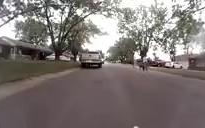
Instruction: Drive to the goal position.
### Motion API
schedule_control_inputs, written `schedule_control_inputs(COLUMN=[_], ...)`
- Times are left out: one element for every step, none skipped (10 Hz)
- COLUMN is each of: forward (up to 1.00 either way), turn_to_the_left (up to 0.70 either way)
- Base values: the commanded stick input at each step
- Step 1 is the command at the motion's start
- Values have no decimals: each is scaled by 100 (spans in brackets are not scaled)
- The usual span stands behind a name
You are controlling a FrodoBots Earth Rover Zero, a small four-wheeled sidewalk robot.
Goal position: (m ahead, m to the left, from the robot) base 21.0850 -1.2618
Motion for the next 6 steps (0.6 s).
schedule_control_inputs(forward=[70, 70, 70, 70, 70, 70], turn_to_the_left=[-3, -3, -3, -3, -3, -3])
